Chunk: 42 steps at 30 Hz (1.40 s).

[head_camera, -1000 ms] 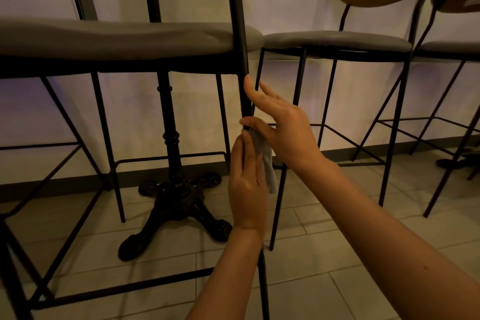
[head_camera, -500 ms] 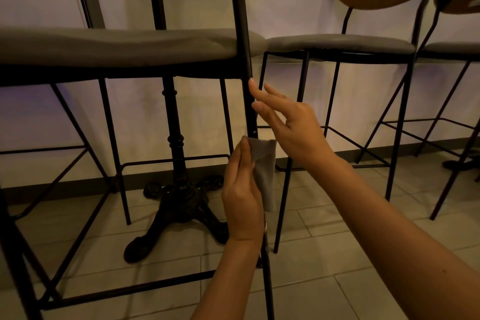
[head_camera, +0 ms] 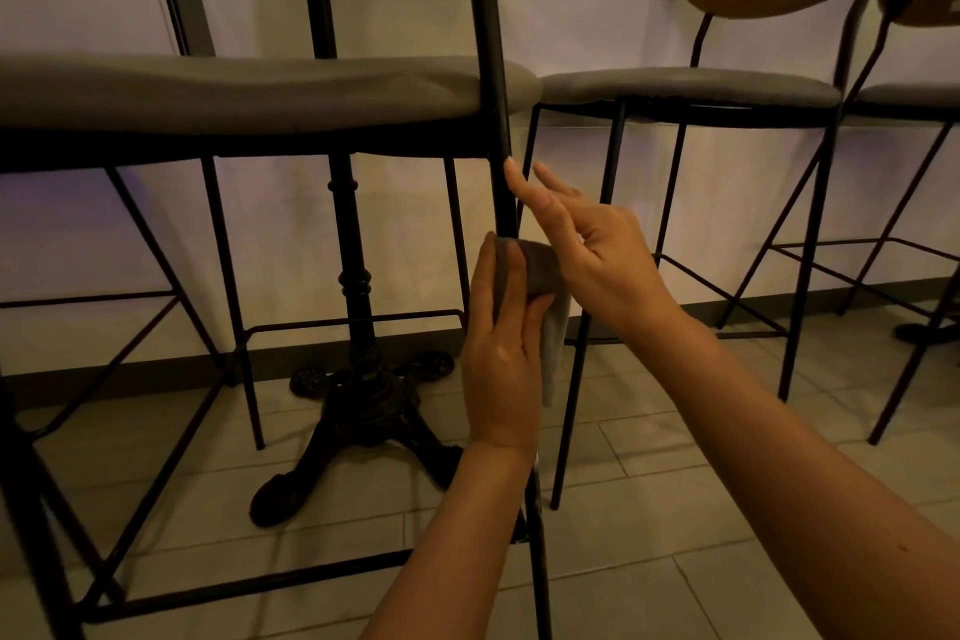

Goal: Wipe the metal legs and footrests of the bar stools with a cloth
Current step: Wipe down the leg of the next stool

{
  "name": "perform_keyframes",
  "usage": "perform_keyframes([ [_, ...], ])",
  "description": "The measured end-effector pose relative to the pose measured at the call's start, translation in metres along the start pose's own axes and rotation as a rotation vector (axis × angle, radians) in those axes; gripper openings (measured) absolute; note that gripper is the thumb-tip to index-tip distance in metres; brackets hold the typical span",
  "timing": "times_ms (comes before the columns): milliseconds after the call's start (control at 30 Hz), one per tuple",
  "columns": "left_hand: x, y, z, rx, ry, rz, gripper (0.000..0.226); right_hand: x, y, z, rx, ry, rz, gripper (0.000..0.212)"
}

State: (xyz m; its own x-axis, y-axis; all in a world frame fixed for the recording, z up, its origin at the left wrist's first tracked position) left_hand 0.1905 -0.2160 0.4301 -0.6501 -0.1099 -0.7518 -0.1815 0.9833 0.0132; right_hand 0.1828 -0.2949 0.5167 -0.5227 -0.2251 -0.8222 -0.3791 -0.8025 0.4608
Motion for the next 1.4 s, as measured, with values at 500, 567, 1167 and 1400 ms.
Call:
perform_keyframes([
  [500,0.002,0.014,0.005,0.347,0.256,-0.211,0.035,-0.003,0.003,-0.004,0.246,0.166,0.034,0.046],
  [567,0.007,0.009,0.002,0.174,0.124,-0.165,0.041,-0.003,0.003,-0.003,0.286,0.209,0.017,0.048],
  [1167,0.035,0.005,0.014,-0.160,-0.048,-0.158,0.043,-0.001,-0.002,-0.005,0.340,0.234,-0.047,0.054],
  [1400,0.060,0.003,0.030,-0.192,-0.084,-0.143,0.042,0.011,-0.007,-0.008,0.302,0.212,-0.066,0.052],
])
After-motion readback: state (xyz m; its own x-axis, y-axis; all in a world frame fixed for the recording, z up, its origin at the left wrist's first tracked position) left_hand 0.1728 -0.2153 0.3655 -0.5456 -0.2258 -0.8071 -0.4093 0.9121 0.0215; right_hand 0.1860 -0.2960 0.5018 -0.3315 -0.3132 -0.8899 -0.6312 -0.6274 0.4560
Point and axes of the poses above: each hand's wrist, its own x-axis away from the middle knuckle, its own y-axis out of the back of the hand, z = x × y, the point moved 9 cm from there along -x, towards the middle knuckle, and after that the axes turned 8 degrees about y, right-handed, at the moved point
